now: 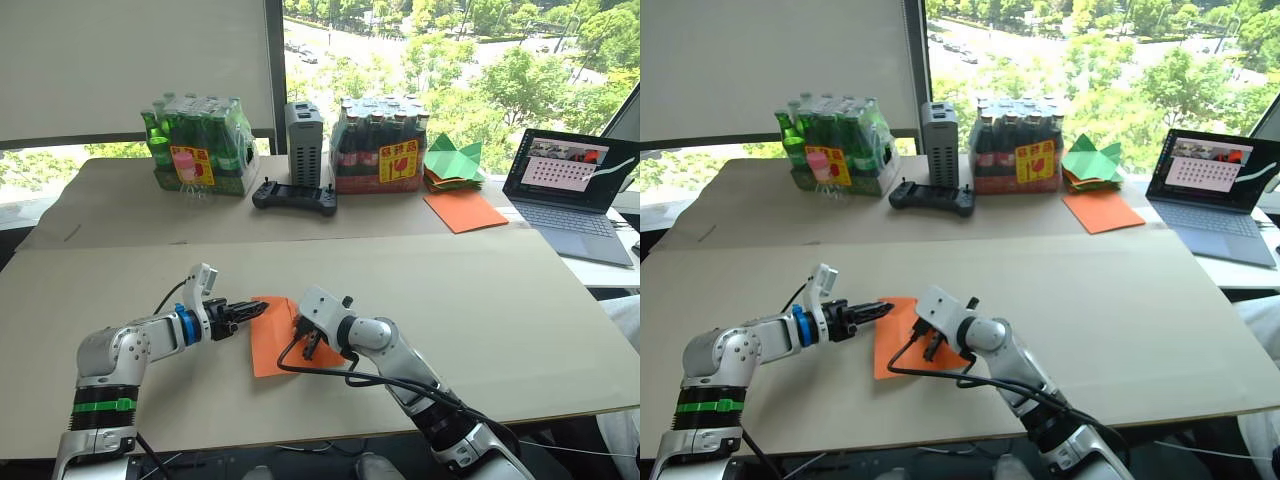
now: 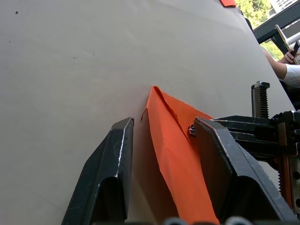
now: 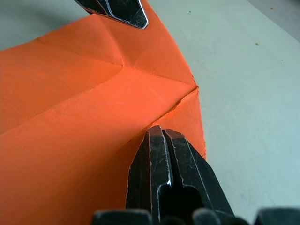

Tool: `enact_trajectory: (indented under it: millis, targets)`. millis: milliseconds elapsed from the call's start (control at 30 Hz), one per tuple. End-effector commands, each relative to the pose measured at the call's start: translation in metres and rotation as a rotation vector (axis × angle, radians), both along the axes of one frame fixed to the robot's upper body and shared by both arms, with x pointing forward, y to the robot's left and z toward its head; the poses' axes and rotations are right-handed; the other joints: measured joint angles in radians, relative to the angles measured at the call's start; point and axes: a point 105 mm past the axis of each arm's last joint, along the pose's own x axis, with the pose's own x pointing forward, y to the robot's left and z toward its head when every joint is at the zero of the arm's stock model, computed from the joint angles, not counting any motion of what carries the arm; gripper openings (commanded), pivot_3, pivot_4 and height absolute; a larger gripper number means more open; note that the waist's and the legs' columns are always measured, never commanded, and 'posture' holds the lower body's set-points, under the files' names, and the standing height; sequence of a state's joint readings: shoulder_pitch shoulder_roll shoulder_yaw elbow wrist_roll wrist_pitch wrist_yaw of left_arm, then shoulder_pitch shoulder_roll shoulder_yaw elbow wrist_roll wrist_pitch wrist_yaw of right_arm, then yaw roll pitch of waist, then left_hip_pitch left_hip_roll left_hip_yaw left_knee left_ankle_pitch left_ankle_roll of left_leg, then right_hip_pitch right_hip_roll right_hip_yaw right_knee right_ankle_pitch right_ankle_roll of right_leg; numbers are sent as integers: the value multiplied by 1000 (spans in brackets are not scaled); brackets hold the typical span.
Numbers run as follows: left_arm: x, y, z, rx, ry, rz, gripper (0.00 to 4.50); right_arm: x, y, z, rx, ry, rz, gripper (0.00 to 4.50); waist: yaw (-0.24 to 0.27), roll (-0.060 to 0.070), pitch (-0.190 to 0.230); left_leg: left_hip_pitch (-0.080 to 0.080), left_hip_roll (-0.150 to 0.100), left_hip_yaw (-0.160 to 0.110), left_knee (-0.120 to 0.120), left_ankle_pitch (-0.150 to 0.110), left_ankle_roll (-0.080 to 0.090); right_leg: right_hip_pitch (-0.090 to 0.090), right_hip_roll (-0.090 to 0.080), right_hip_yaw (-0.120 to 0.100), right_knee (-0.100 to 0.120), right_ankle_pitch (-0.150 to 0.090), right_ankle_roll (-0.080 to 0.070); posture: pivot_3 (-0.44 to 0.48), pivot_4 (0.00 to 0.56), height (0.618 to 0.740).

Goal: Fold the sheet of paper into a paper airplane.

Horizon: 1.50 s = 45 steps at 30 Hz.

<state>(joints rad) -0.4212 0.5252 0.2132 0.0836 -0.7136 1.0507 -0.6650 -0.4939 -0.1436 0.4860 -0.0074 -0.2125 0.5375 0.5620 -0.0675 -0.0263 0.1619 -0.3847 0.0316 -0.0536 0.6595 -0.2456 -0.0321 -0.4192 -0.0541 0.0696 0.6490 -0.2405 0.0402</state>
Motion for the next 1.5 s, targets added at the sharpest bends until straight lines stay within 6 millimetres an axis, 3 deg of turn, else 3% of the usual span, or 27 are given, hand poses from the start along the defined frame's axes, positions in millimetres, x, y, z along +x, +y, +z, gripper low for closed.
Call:
enact_trajectory:
  millis: [33,100,133,300,600,867,1033,1500]
  targets:
    - [4,-4,11,-13,-39,-16,2155,-4,-10,-26,-63,92,-32,0,0,0,0,0,0,0,0,0,0,0,0,0,0,0,0,0,150,740]
    - [3,-6,11,-10,-39,-26,2155,-4,-10,-27,-64,92,-32,0,0,0,0,0,0,0,0,0,0,0,0,0,0,0,0,0,150,740]
    - [3,-6,11,-6,-41,-33,1604,-4,-10,-26,-64,92,-33,0,0,0,0,0,0,0,0,0,0,0,0,0,0,0,0,0,150,740]
    - [-2,-13,11,36,-59,-82,17,-4,-10,-27,-65,91,-32,0,0,0,0,0,0,0,0,0,0,0,0,0,0,0,0,0,150,740]
    - [-2,-23,25,150,-153,-144,17,-5,-9,-27,-62,93,-33,0,0,0,0,0,0,0,0,0,0,0,0,0,0,0,0,0,150,740]
    - [0,-32,29,442,-319,-227,17,-5,-8,-27,-58,92,-36,0,1,0,0,0,0,0,0,0,0,0,0,0,-1,0,0,0,150,740]
    - [1,-30,20,682,-416,-293,17,-4,-8,-26,-55,90,-41,0,-1,0,0,0,0,0,0,0,0,0,0,0,-1,0,0,0,150,740]
    - [-2,-34,24,1069,-771,-464,17,-3,-9,-25,-50,87,-52,0,-1,0,0,-1,0,1,0,0,0,-1,0,0,-1,0,0,0,150,740]
